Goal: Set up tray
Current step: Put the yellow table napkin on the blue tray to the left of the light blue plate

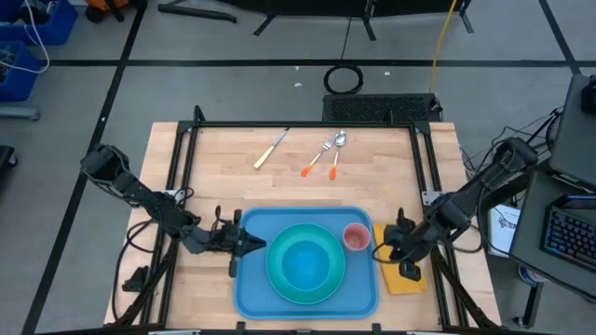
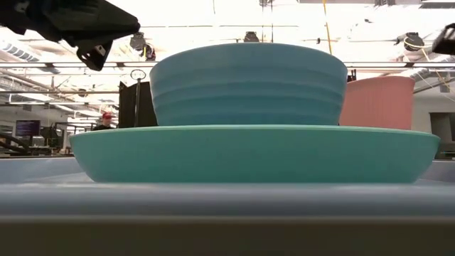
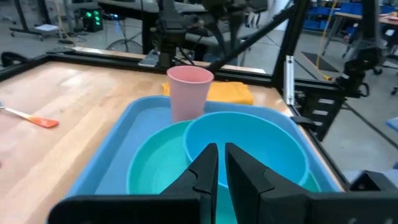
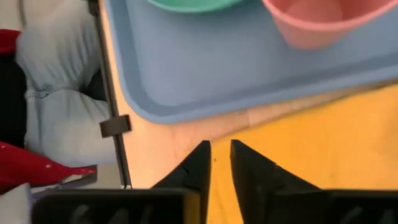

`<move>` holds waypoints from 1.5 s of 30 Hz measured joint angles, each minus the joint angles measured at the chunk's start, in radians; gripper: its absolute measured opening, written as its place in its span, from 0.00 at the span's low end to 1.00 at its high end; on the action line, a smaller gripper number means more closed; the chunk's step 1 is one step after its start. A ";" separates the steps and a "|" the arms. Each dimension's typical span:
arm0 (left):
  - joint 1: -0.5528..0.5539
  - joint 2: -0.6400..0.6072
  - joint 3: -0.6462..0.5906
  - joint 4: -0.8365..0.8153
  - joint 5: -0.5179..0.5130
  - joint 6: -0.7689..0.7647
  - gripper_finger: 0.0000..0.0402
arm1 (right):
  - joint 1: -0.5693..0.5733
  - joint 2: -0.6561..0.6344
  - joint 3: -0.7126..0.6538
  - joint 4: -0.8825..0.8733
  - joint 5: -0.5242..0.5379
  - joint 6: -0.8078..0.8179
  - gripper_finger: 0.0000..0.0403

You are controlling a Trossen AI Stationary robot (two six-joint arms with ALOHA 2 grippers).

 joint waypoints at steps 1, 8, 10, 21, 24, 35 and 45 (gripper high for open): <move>0.008 0.000 0.000 0.000 0.000 0.005 0.08 | 0.009 0.014 0.000 0.001 0.000 0.011 0.17; 0.070 0.000 0.000 0.028 0.000 0.075 0.08 | 0.057 0.137 0.000 0.005 0.000 0.055 0.34; 0.087 0.000 0.000 0.037 0.000 0.109 0.08 | 0.061 0.176 0.000 0.006 0.000 0.064 0.38; 0.148 0.000 0.000 0.053 0.051 0.211 0.08 | 0.085 0.317 0.000 0.074 -0.165 0.145 0.42; 0.159 0.000 0.000 0.053 0.089 0.213 0.08 | 0.088 0.318 0.000 0.138 -0.181 0.216 0.42; 0.162 0.000 0.000 0.051 0.142 0.234 0.08 | 0.223 0.449 0.000 0.246 -0.130 0.236 0.43; 0.162 0.000 0.000 0.049 0.142 0.230 0.08 | 0.273 0.481 0.000 0.276 -0.076 0.238 0.43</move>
